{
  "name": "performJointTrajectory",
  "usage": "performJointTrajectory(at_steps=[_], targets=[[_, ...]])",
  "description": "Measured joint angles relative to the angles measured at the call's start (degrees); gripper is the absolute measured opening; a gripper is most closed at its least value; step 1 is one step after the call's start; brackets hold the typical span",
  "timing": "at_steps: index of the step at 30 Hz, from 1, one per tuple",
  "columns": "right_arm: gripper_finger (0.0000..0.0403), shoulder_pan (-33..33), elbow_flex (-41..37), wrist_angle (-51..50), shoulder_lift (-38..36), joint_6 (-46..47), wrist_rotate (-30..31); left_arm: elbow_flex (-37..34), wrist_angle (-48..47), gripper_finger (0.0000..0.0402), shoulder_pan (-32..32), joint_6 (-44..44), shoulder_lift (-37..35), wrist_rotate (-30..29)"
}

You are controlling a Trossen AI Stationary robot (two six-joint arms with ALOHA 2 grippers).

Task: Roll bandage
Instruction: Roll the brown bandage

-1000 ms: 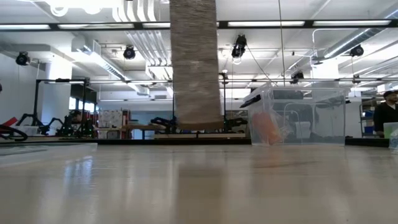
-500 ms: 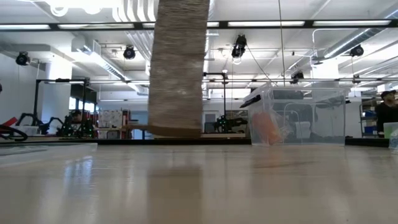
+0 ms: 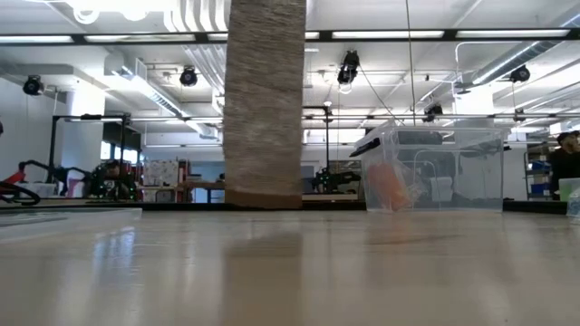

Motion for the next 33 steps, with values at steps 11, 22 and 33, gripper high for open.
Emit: performJointTrajectory(at_steps=[11,22,33], targets=[[0.0086,-0.02,-0.01,5.68,2.86,-2.01,0.01,-0.03,0.64,0.0291,0.0,-1.98,1.04,1.53],[0.0088,-0.04,-0.03,6.1,2.83,-2.3,0.02,0.0,4.36,0.0297,0.0,-4.16,1.71,1.61],[0.009,-0.04,-0.03,4.4,3.06,-6.62,2.26,0.0,8.47,0.0297,0.0,-18.34,3.26,3.45]])
